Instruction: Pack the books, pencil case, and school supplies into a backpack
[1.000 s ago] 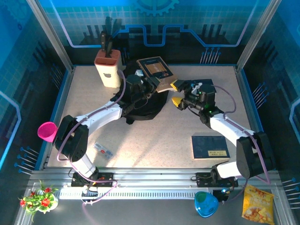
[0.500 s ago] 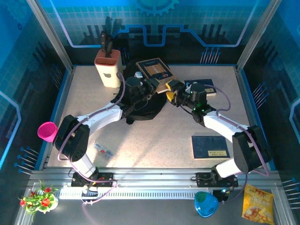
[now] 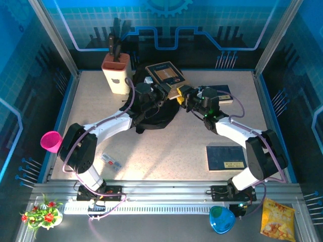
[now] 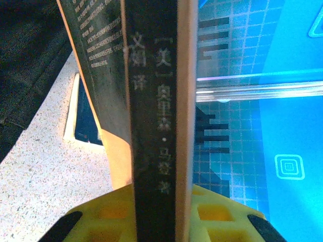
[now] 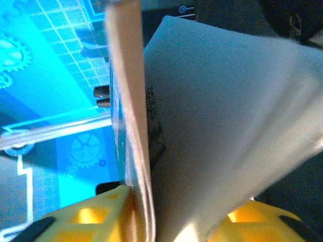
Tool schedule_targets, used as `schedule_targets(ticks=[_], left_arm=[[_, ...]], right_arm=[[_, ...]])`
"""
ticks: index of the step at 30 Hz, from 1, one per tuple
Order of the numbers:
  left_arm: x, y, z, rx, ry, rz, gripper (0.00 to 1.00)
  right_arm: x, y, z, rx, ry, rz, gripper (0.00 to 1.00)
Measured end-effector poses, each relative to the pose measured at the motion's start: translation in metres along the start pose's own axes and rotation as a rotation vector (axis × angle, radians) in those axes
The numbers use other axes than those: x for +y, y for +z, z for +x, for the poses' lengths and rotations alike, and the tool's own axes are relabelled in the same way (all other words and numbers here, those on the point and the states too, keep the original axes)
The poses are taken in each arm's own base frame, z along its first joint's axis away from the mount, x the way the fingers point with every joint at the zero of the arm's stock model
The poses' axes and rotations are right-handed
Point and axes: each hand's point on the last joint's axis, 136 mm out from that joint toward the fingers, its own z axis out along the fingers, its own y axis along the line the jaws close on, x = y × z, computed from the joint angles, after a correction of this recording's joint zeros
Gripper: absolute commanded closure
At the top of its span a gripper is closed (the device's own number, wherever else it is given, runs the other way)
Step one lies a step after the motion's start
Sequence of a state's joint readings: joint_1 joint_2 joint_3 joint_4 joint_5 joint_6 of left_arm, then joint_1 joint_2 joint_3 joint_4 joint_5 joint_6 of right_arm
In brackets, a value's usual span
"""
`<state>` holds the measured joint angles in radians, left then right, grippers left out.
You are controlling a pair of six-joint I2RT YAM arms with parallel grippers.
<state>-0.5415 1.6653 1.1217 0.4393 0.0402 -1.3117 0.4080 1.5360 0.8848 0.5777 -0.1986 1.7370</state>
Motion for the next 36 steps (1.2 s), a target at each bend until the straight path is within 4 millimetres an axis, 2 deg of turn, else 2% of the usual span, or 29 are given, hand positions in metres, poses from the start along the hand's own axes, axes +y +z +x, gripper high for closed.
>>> schedule_targets(ticks=[2, 5, 7, 10, 11, 14, 18, 22, 26, 30, 36], left_arm=[[0.002, 0.0, -0.001, -0.007, 0.0, -0.005, 0.79], [0.009, -0.001, -0.001, -0.013, 0.018, -0.028, 0.54], [0.019, -0.003, -0.001, -0.017, 0.048, -0.063, 0.39], [0.041, -0.014, -0.003, -0.029, 0.117, -0.157, 0.24], [0.05, -0.018, -0.003, -0.033, 0.144, -0.193, 0.22], [0.085, -0.033, -0.002, -0.021, 0.236, -0.328, 0.19], [0.13, -0.049, 0.006, 0.054, 0.344, -0.496, 0.2], [0.16, -0.053, 0.019, 0.146, 0.408, -0.585, 0.2], [0.187, -0.051, 0.044, 0.256, 0.45, -0.641, 0.22], [0.189, -0.037, 0.078, 0.366, 0.48, -0.631, 0.23], [0.164, 0.007, 0.13, 0.504, 0.517, -0.528, 0.27]], right_arm=[[0.002, 0.0, -0.001, -0.007, -0.002, -0.007, 0.84], [0.004, -0.001, -0.003, -0.014, -0.013, -0.015, 0.91], [-0.003, -0.002, -0.008, -0.025, -0.026, 0.014, 0.93], [-0.018, -0.01, -0.019, -0.05, -0.056, 0.071, 0.93], [-0.023, -0.014, -0.024, -0.061, -0.068, 0.09, 0.93], [-0.032, -0.033, -0.039, -0.101, -0.118, 0.145, 0.93], [-0.025, -0.057, -0.052, -0.142, -0.219, 0.184, 0.93], [-0.021, -0.075, -0.054, -0.154, -0.305, 0.217, 0.93], [-0.028, -0.087, -0.06, -0.163, -0.347, 0.268, 0.93], [-0.034, -0.102, -0.074, -0.195, -0.356, 0.315, 0.93], [-0.03, -0.124, -0.094, -0.254, -0.352, 0.333, 0.93]])
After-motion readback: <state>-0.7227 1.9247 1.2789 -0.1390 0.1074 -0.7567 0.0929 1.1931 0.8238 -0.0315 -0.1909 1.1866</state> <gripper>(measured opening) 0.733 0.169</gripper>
